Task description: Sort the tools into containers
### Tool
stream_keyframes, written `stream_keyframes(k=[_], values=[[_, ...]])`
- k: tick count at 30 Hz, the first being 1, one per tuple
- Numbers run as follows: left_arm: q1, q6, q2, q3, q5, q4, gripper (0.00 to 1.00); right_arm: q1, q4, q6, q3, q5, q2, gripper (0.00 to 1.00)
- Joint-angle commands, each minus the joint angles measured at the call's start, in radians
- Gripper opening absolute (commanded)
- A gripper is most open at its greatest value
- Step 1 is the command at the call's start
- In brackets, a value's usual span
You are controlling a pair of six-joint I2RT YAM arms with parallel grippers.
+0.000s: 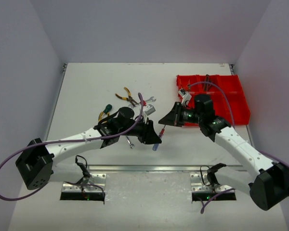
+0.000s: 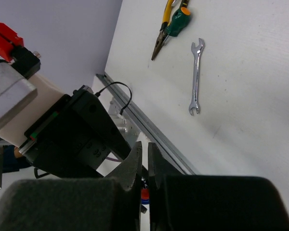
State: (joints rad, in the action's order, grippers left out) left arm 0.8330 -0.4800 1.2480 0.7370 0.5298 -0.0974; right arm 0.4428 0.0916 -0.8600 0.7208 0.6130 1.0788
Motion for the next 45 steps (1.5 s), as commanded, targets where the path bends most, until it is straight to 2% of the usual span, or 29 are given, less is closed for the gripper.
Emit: stream_keyframes(k=[1,2,3,5,8,9,10,12,14,16,19,23,26,32,38,42,45], values=[[0.008,0.024,-0.012,0.073,-0.109,-0.007,0.77,0.01,0.006,0.034,0.04,-0.028,-0.038,0.0],[0.008,0.017,-0.02,0.072,-0.139,-0.001,0.95,0.01,0.03,0.045,0.047,-0.058,-0.048,0.0],[0.007,0.014,-0.025,0.076,-0.173,0.015,1.0,0.009,0.058,0.061,0.058,-0.094,-0.053,0.0],[0.006,0.012,-0.033,0.095,-0.251,0.074,1.0,0.008,0.097,0.107,0.096,-0.144,-0.053,0.0],[0.006,0.018,-0.052,0.176,-0.454,0.293,1.0,-0.009,0.328,0.237,0.274,-0.464,-0.013,0.0],[0.006,0.018,-0.069,0.193,-0.526,0.365,1.0,-0.017,0.367,0.279,0.313,-0.51,0.008,0.0],[0.006,0.018,-0.099,0.209,-0.622,0.456,1.0,-0.053,0.396,0.325,0.349,-0.653,0.037,0.0],[0.006,0.019,-0.166,0.247,-0.735,0.583,1.0,-0.194,0.437,0.371,0.444,-0.771,0.09,0.0],[0.006,0.031,-0.215,0.258,-0.771,0.669,1.0,-0.295,0.434,0.391,0.505,-0.865,0.134,0.0],[0.007,0.062,-0.312,0.248,-0.766,0.717,1.0,-0.389,0.418,0.417,0.577,-1.042,0.224,0.0],[0.006,0.107,-0.396,0.184,-0.745,0.725,1.0,-0.437,0.349,0.455,0.676,-1.164,0.383,0.0],[0.008,0.093,-0.459,0.12,-0.76,0.712,1.0,-0.516,0.336,0.537,0.892,-1.206,0.652,0.0],[0.008,0.092,-0.527,0.092,-0.764,0.68,1.0,-0.564,0.293,0.596,0.953,-1.179,0.742,0.0],[0.009,0.092,-0.575,0.056,-0.751,0.648,1.0,-0.585,0.106,0.606,0.847,-1.189,0.746,0.0],[0.008,0.092,-0.539,0.063,-0.748,0.653,1.0,-0.587,0.099,0.567,0.88,-1.26,0.775,0.0],[0.008,0.093,-0.565,0.057,-0.743,0.648,1.0,-0.593,0.103,0.53,0.928,-1.366,0.814,0.0],[0.009,0.093,-0.575,0.056,-0.743,0.644,1.0,-0.598,0.091,0.498,0.957,-1.385,0.836,0.0]])
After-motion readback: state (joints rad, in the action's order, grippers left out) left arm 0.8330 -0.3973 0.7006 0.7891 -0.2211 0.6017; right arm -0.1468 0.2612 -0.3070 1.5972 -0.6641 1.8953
